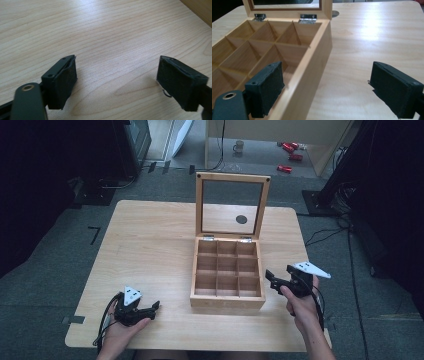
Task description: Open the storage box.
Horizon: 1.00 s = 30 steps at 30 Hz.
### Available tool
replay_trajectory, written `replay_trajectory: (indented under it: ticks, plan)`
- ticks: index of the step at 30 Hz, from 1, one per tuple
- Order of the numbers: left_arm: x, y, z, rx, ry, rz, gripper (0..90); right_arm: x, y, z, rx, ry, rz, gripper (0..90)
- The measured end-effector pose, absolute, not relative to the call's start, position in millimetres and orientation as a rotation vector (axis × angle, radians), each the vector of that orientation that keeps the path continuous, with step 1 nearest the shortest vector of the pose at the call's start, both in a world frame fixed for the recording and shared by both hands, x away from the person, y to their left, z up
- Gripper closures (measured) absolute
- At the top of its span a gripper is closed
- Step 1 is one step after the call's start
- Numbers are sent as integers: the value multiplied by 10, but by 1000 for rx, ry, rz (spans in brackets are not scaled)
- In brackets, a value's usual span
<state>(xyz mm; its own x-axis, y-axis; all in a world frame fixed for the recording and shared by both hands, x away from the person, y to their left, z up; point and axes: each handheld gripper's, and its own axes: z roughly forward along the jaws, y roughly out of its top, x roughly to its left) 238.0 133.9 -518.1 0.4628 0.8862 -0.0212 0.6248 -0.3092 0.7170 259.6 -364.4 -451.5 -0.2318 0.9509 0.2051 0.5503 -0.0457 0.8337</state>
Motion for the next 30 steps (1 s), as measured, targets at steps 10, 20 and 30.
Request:
replay_trajectory:
  ticks: [10,20,30]
  plan:
    - [2373,1311,-5184,2077,1251,529,128,2178,-3894,-4769,1654,1766,1167,103]
    - [2372,1308,-5184,2079,1251,532,128,1832,-4071,-4999,1704,1784,1096,103]
    - [2371,1309,-5185,2079,1250,533,130,1640,-4105,-5144,1618,1802,860,121]
